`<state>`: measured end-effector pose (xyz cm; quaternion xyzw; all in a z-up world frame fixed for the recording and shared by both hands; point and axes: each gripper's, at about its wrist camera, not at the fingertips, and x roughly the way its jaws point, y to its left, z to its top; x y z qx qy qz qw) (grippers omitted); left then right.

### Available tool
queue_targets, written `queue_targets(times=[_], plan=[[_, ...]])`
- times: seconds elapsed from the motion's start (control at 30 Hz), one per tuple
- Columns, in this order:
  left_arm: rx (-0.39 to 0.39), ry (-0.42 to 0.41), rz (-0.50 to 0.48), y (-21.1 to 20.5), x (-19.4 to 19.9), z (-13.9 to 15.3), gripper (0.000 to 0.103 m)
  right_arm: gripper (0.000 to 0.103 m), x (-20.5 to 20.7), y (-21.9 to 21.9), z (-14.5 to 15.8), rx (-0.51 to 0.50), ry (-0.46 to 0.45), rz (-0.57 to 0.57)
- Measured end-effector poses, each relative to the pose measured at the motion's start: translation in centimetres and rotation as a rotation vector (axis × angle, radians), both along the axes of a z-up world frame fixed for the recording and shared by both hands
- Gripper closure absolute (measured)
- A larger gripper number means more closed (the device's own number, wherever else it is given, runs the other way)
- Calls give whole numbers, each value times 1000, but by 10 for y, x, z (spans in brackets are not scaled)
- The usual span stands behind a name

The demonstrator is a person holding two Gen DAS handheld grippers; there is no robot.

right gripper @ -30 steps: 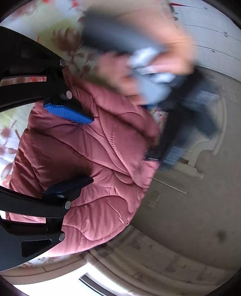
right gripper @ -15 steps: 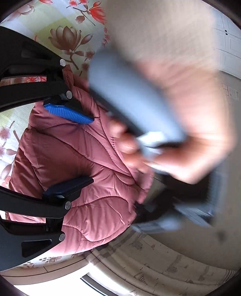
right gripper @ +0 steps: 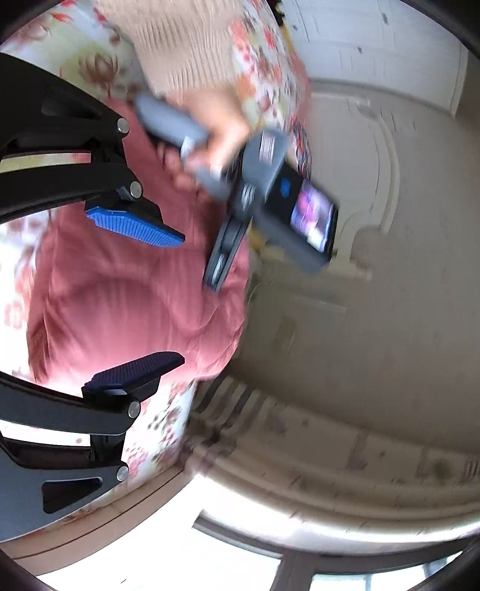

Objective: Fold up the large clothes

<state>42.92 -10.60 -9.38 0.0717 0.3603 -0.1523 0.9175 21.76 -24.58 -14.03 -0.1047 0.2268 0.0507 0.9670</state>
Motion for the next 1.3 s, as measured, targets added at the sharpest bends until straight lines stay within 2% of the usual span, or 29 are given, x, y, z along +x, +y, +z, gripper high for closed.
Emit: queue_targets(times=[0.03,0.07,0.2,0.6,0.73,0.8,0.83,0.87,1.03,1.17,1.23,1.3], plan=[[2,-2,-2,-1,0,0,8,41,13,0,-11,-9,66,7],[10,-7,-2,-2,-1,0,8,40,18,2,-17,-31,73,5],[18,-20,0,-4,-3,0,7,38,18,14,-32,-87,40,-24],[37,-23,43,-2,-1,-1,4,37,17,22,-38,-126,42,-19],[51,17,78,1,0,4,2,35,24,14,-28,-111,104,35],[41,41,123,10,-7,17,2,31,24,7,-17,-96,145,74],[31,35,151,15,-16,26,2,19,20,1,-8,-78,160,91],[27,15,171,19,-27,33,2,9,12,-9,3,-44,143,98],[-8,-207,263,43,-113,86,2,8,-40,-56,53,123,-1,45],[-55,-375,339,52,-183,110,2,6,-65,-74,67,193,-41,20],[-23,-449,353,48,-211,117,2,6,-72,-75,68,193,-39,15],[32,-470,370,39,-228,120,2,6,-77,-73,66,181,-34,15]])
